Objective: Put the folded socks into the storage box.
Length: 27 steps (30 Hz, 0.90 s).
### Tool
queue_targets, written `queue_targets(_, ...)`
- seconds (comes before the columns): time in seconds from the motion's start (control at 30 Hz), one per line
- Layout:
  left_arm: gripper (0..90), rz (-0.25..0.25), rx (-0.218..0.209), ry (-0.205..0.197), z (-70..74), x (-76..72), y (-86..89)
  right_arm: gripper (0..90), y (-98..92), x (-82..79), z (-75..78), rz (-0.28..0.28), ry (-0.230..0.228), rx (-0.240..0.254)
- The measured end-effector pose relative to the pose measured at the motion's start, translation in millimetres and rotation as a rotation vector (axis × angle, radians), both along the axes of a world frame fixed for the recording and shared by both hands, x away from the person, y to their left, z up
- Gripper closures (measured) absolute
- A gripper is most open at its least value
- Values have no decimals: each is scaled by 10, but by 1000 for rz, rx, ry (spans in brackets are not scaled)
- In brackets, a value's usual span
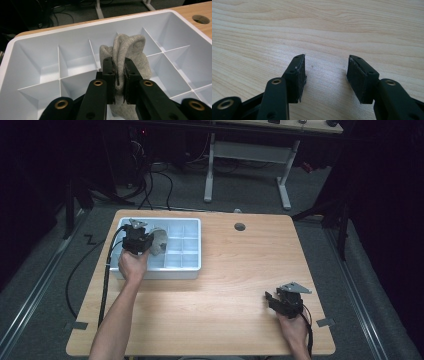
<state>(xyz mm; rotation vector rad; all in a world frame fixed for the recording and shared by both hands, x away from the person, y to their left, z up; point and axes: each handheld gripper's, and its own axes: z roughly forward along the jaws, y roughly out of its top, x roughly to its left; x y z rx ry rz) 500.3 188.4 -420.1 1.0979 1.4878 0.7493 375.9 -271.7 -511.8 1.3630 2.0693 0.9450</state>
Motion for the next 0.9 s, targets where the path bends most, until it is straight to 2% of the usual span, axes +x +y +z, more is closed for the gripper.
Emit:
queue_targets(0.07, 829, 11, 16, 2, 2, 24, -5, 492, 0, -1, 0, 0, 0, 0)
queue_targets(0.1, 829, 28, 12, -6, 14, 39, 2, 492, 0, -1, 0, 0, 0, 0)
queue_targets(0.2, 829, 36, 10, -3, 8, 47, 7, 491, 0, -1, 0, 0, 0, 0)
queue_targets(0.3, 829, 35, 43, 2, -32, 54, -39, 491, 1, -3, 0, -1, 1, 0)
queue_targets(0.37, 829, 31, 49, 6, -43, 56, -52, 490, 0, -2, 0, 0, 0, 0)
queue_targets(0.5, 828, 13, 73, 34, -101, 58, -104, 485, 1, -4, 0, 0, 1, -1)
queue_targets(0.7, 828, -12, 72, 65, -134, 49, -124, 484, 1, -4, 0, 3, 0, -2)
queue_targets(0.9, 828, -36, 84, 120, -225, 75, -146, 483, 2, -4, 0, 5, 0, -2)
